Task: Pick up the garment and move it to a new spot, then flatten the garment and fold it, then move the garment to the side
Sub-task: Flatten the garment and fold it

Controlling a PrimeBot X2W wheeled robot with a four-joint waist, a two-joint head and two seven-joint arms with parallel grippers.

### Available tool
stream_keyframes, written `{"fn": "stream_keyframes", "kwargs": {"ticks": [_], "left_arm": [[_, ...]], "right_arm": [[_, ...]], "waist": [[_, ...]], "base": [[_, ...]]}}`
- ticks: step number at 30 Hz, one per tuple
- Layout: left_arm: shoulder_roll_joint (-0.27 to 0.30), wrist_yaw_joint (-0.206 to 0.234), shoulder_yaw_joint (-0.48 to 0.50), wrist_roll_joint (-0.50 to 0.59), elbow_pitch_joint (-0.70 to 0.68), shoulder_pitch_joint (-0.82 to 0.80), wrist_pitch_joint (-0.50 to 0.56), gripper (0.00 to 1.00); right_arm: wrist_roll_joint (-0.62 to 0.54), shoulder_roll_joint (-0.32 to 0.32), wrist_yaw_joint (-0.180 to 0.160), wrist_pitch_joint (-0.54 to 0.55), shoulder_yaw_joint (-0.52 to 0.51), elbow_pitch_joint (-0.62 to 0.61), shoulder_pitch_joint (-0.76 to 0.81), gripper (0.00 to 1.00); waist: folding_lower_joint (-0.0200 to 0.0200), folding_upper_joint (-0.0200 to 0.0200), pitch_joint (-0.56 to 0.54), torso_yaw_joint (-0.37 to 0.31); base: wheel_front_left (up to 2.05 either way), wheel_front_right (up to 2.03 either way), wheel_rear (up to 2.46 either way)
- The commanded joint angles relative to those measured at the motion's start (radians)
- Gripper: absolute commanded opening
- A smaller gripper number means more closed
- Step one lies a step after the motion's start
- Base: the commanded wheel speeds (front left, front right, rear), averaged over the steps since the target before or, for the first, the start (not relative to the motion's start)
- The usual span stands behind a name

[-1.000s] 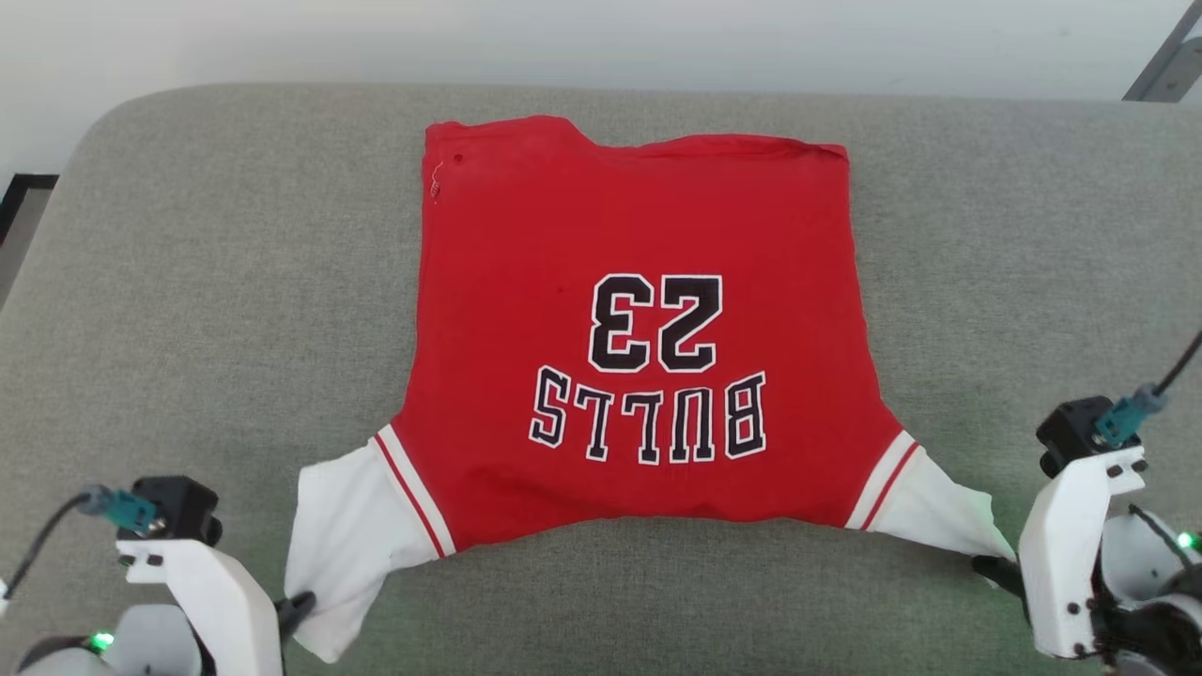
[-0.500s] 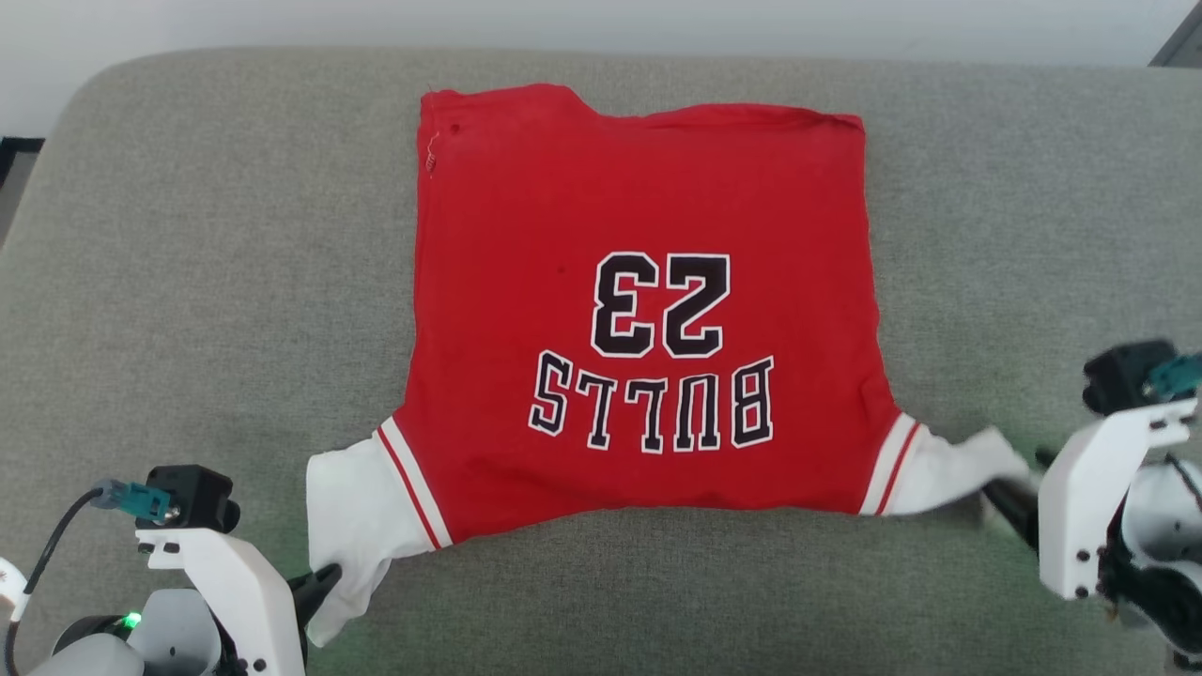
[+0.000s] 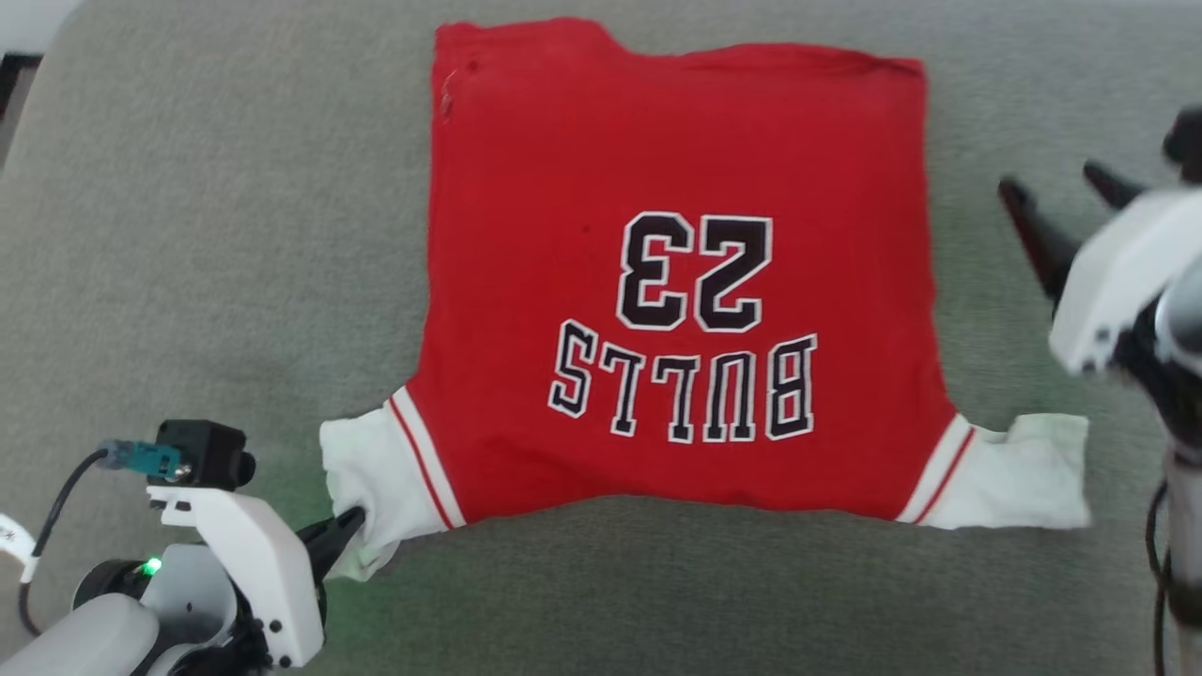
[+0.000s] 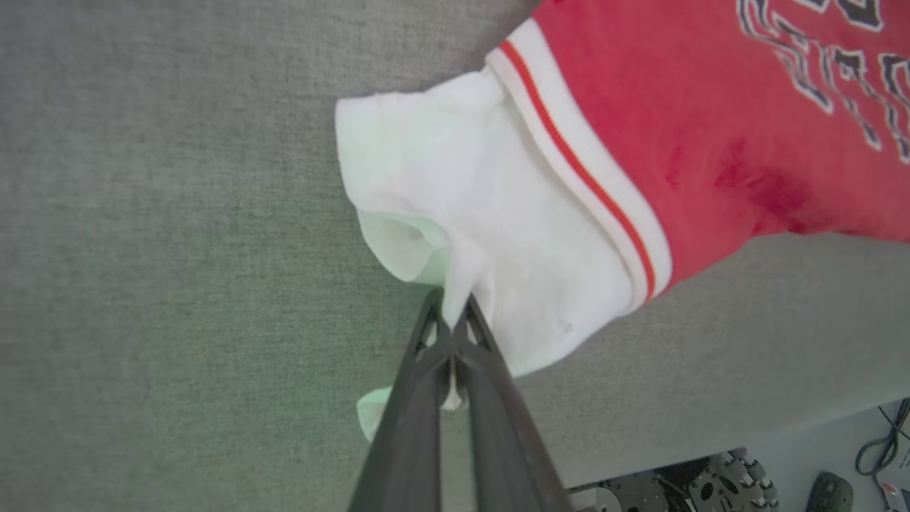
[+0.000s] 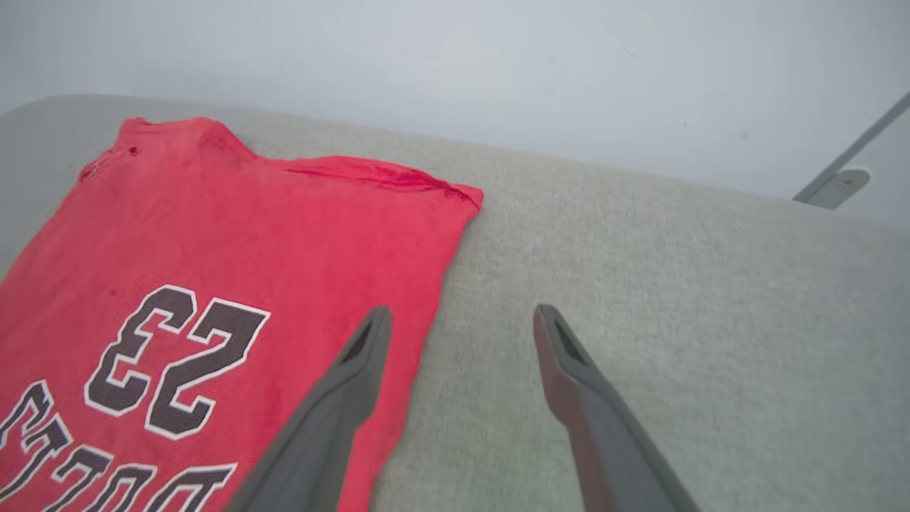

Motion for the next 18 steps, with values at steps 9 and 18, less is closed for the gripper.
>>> {"fn": "stream_keyframes", "kwargs": {"ticks": [9, 18], "left_arm": [[-0.065, -0.062, -0.033, 0.05, 0.035, -0.092, 0.015, 0.0], [-0.152, -0.133, -0.071, 0.065, 0.118, -0.171, 0.036, 0.0]], "right_arm": [[-0.092, -0.023, 0.0, -0.035, -0.012, 0.395, -0.3, 1.0], [-0.206, -0.038, 0.0, 0.05, -0.097, 0.781, -0.536, 1.0]], "waist": [[0.0, 0.0, 0.083, 0.123], [0.0, 0.0, 0.141, 0.235]], "base": [[0.0, 0.0, 0.0], [0.0, 0.0, 0.0]]}}
